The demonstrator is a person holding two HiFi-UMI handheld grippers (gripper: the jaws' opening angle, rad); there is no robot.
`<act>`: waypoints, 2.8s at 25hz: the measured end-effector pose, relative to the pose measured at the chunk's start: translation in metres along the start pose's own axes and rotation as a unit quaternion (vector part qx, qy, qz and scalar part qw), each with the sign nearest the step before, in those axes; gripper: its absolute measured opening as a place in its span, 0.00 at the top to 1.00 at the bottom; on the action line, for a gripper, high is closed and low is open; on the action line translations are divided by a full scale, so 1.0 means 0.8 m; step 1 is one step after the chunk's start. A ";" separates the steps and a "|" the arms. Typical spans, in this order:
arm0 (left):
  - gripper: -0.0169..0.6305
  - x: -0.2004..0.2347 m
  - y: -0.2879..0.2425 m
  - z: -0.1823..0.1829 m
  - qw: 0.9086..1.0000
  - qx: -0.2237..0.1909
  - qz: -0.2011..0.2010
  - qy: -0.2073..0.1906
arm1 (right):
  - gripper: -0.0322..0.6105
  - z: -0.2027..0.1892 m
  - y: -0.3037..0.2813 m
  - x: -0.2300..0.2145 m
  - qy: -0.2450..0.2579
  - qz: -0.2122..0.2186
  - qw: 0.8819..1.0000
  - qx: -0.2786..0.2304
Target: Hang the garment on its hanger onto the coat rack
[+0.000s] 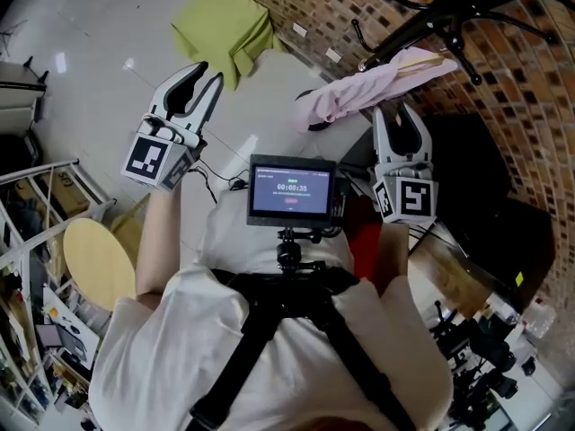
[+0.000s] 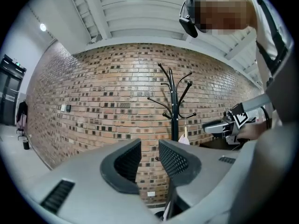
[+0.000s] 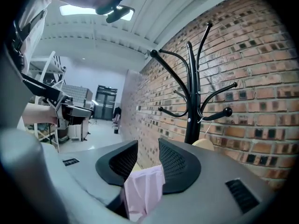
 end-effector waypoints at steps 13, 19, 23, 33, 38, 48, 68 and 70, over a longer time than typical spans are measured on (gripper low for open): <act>0.77 0.014 0.107 -0.108 0.997 0.047 0.011 0.066 | 0.73 -0.080 0.010 0.162 -0.034 0.038 0.995 0.080; 0.77 0.012 0.164 -0.178 0.989 0.085 0.031 0.118 | 0.73 -0.137 0.017 0.249 -0.032 0.083 0.986 0.144; 0.77 0.010 0.200 -0.210 0.985 0.111 0.048 0.127 | 0.79 -0.167 0.022 0.275 -0.022 0.081 0.981 0.173; 0.77 -0.055 0.188 -0.276 0.970 0.178 0.012 0.164 | 0.79 -0.201 0.070 0.257 -0.022 0.025 0.977 0.210; 0.77 -0.090 0.174 -0.289 0.969 0.205 -0.030 0.137 | 0.79 -0.220 0.078 0.253 -0.030 0.016 0.973 0.228; 0.77 -0.130 0.153 -0.299 0.964 0.226 -0.060 0.130 | 0.79 -0.231 0.095 0.236 -0.038 0.008 0.973 0.226; 0.77 -0.132 0.152 -0.294 0.966 0.221 -0.055 0.120 | 0.79 -0.202 0.092 0.232 -0.031 0.014 0.982 0.187; 0.77 -0.130 0.155 -0.295 0.966 0.220 -0.050 0.124 | 0.79 -0.202 0.090 0.232 -0.030 0.016 0.982 0.186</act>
Point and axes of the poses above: the fingertips, and each gripper's own axes: y backward along the fingers, x to its left, z out of its top, the point moved 2 cm from there along y, backward along the fingers, and after that the axes turned 8 degrees about -z, right-handed, at the moved point
